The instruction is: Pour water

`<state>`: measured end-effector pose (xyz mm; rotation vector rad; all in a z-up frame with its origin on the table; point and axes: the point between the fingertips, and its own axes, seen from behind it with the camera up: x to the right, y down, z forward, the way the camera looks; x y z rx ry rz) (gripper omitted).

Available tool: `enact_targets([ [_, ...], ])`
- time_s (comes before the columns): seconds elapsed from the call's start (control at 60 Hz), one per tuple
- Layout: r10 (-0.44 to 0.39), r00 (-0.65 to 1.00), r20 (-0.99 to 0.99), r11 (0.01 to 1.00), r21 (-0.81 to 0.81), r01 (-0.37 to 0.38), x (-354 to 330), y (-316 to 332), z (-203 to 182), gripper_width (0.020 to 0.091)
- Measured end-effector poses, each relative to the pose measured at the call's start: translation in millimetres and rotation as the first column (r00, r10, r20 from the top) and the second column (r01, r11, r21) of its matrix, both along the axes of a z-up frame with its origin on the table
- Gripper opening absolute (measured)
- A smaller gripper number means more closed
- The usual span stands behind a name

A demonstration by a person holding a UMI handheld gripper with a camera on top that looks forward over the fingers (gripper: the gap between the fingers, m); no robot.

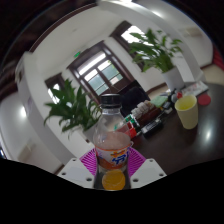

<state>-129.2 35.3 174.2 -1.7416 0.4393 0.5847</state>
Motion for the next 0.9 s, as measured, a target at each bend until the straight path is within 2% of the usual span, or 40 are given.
enact_targets([
  [0.183,-0.079,0.896,-0.437,0.997,-0.014,0.081,48.1,24.2,29.3,0.0353],
  [0.383,-0.130,0.603,-0.787,0.987,-0.046,0.153,78.1,39.2,54.7,0.0352],
  [0.45,-0.138,0.510,-0.849,0.984,-0.060,0.167,78.3,38.8,61.5,0.0351],
  [0.467,-0.131,0.490,-0.862,0.986,-0.064,0.152,98.6,56.4,61.1,0.0352],
  [0.483,-0.140,0.462,-0.876,0.984,-0.071,0.164,79.4,37.5,67.6,0.0354],
  [0.583,-0.125,0.320,-0.939,0.984,-0.075,0.163,88.6,36.7,84.0,0.0355],
  [0.733,-0.131,0.108,-0.986,0.978,-0.111,0.175,96.1,33.8,86.6,0.0355],
  [0.9,-0.152,0.037,-0.988,0.974,-0.144,0.173,99.6,32.1,74.4,0.0358],
])
